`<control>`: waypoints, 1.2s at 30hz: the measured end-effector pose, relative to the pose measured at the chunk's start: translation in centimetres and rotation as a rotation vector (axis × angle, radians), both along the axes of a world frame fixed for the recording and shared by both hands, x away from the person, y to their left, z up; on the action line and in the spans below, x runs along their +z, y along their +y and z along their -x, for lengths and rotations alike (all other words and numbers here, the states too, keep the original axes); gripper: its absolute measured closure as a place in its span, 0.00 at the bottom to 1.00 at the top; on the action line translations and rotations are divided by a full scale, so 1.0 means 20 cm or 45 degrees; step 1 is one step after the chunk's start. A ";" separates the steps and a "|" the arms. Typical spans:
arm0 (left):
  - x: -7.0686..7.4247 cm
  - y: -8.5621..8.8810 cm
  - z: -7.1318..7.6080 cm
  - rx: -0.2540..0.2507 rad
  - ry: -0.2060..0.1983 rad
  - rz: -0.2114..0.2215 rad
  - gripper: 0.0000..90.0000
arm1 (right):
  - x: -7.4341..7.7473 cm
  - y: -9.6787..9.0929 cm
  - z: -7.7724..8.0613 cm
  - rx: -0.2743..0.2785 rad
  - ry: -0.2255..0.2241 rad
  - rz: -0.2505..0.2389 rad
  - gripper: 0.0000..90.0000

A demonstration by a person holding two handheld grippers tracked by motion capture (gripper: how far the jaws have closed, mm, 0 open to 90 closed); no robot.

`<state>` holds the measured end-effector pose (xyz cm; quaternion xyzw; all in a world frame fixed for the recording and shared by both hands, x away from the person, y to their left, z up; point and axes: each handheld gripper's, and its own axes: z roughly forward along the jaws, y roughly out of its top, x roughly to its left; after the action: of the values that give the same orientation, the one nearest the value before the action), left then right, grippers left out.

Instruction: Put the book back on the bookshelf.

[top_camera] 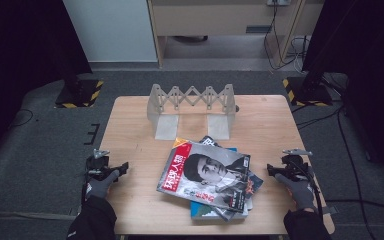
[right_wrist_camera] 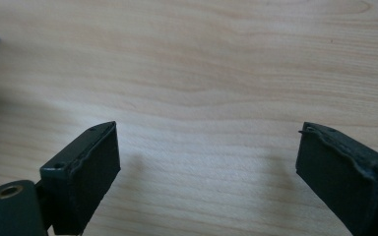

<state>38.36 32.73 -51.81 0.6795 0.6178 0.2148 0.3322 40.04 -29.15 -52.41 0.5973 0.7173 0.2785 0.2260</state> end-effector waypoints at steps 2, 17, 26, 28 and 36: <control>0.02 -0.01 0.01 0.011 -0.014 0.018 0.17 | 0.03 0.00 0.00 -0.022 0.000 -0.062 0.12; 0.15 -0.17 0.08 -0.138 -0.096 0.067 0.19 | 0.18 0.03 0.04 0.027 -0.097 -0.243 0.10; 0.19 -0.23 0.12 -0.200 -0.108 0.147 0.24 | 0.27 0.08 0.09 0.081 -0.175 -0.230 0.18; 0.20 -0.24 0.12 -0.213 -0.109 0.166 0.25 | 0.29 0.09 0.09 0.091 -0.179 -0.230 0.18; 0.24 -0.31 0.17 -0.283 -0.121 0.227 0.28 | 0.34 0.16 0.12 0.149 -0.197 -0.257 0.18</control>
<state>35.05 26.63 -47.09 0.7006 0.5390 0.1530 0.4419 37.57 -25.91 -45.58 0.5510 0.6997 0.4070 0.2028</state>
